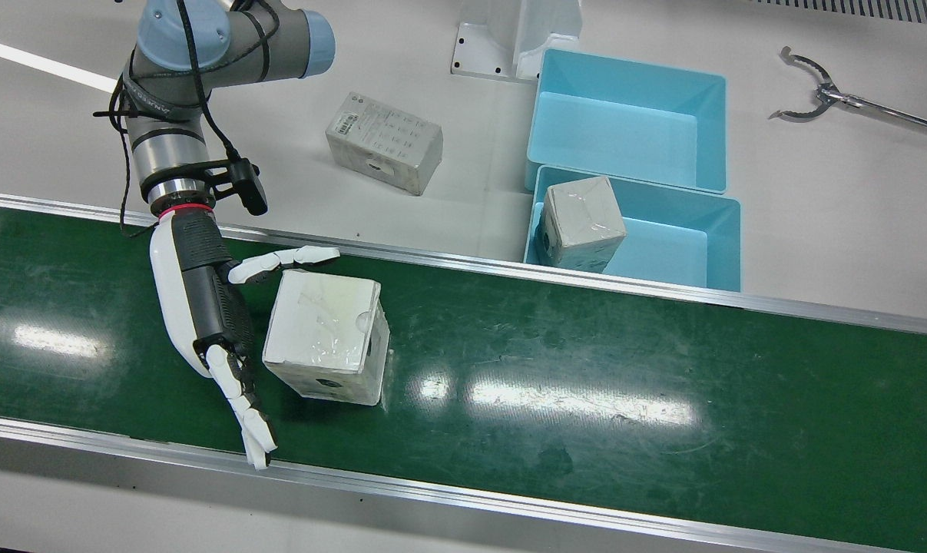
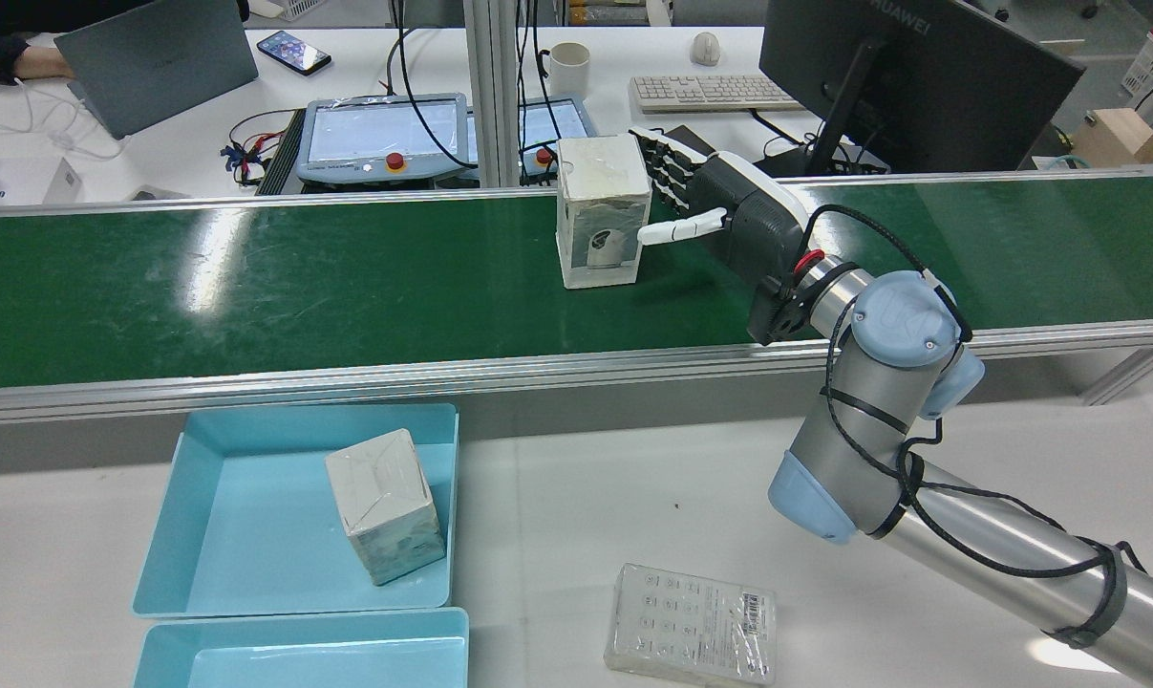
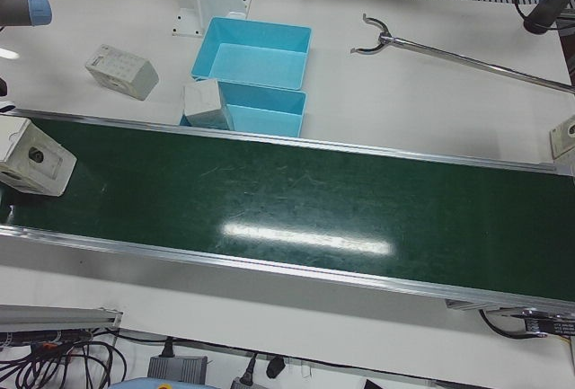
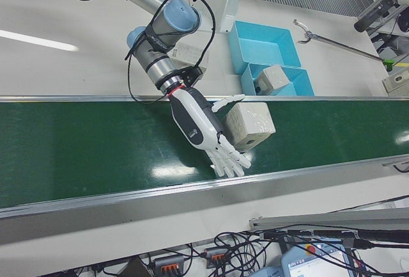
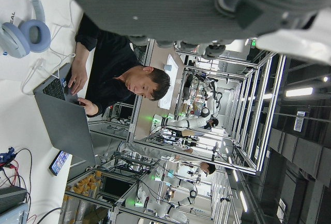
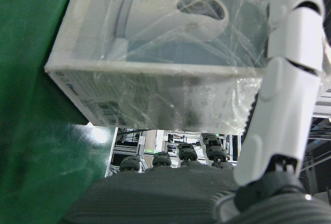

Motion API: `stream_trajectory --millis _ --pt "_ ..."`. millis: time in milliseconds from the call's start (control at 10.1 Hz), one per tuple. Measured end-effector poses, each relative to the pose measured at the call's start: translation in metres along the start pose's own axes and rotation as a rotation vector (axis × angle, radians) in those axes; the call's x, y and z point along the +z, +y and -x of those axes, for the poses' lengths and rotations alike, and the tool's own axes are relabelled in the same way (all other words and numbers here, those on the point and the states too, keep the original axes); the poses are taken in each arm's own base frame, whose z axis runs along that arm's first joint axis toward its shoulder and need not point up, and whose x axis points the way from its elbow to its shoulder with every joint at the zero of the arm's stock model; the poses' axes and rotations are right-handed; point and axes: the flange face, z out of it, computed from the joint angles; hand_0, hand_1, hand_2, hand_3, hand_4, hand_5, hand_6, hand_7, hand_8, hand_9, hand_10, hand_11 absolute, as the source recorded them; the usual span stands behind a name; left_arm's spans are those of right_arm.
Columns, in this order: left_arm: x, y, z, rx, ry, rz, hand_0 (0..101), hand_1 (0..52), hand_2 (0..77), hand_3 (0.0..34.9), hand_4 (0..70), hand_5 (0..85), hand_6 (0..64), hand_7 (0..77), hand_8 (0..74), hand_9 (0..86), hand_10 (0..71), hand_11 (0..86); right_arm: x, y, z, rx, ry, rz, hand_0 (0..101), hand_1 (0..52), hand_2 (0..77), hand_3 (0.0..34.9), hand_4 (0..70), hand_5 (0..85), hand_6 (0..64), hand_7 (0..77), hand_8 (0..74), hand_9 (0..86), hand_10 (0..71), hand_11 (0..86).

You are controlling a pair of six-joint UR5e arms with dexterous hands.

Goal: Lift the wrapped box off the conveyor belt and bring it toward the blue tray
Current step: 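Close the right hand fingers around the white wrapped box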

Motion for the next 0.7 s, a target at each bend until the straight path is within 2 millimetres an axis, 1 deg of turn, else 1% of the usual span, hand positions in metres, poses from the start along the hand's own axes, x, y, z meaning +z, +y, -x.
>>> stream_trajectory --millis 100,199,299,398,498,597,697 --pt "0.0000 0.0000 0.0000 0.000 0.000 0.000 0 0.0 1.1 0.0 0.0 1.1 0.0 0.0 0.0 0.0 0.0 0.0 0.0010 0.0003 0.0000 0.000 -0.002 0.000 44 12.5 14.2 6.2 4.4 8.2 0.0 3.3 1.6 1.6 1.1 1.1" --pt "0.0000 0.0000 0.0000 0.000 0.000 0.000 0 0.0 1.1 0.0 0.0 1.1 0.0 0.5 0.0 0.0 0.0 0.0 0.0014 0.0005 0.0000 0.000 -0.004 0.000 44 12.5 14.2 6.2 4.4 8.2 0.0 3.3 1.6 1.6 1.1 1.1" --pt "0.0000 0.0000 0.0000 0.000 0.000 0.000 0 0.0 1.1 0.0 0.0 1.1 0.0 0.5 0.0 0.0 0.0 0.0 0.0016 0.0007 0.0001 0.000 -0.005 0.000 43 11.5 15.3 4.5 4.4 10.9 0.0 8.7 1.6 1.6 1.1 1.1" --pt "0.0000 0.0000 0.0000 0.000 0.000 0.000 0 0.0 0.5 0.0 0.0 1.1 0.0 0.5 0.0 0.0 0.0 0.0 0.0016 0.0008 -0.0009 0.000 -0.007 0.000 44 10.9 16.9 4.1 6.5 13.6 2.7 10.4 2.7 1.6 3.8 6.5" --pt "0.0000 0.0000 0.0000 0.000 0.000 0.000 0 0.0 0.5 0.0 0.0 1.1 0.0 0.0 0.0 0.0 0.0 0.0 0.0016 0.0010 -0.0021 0.001 -0.011 -0.002 44 10.4 18.0 0.5 6.5 25.1 6.0 21.8 4.9 9.8 4.9 8.7" --pt "0.0000 0.0000 0.0000 0.000 0.000 0.000 0 0.0 1.1 0.0 0.0 1.1 0.0 0.5 0.0 0.0 0.5 0.0 0.0014 0.0018 -0.0028 0.004 -0.015 -0.001 44 10.4 18.0 0.5 6.5 25.1 6.0 21.8 4.9 9.8 4.9 8.7" --pt "0.0000 0.0000 0.0000 0.000 0.000 0.000 0 0.0 1.1 0.0 0.0 1.1 0.0 0.5 0.0 0.0 0.5 0.0 0.0012 0.0038 -0.0024 0.007 -0.019 0.001 44 10.4 19.6 0.0 8.2 32.7 9.8 29.5 8.7 14.7 7.6 12.0"
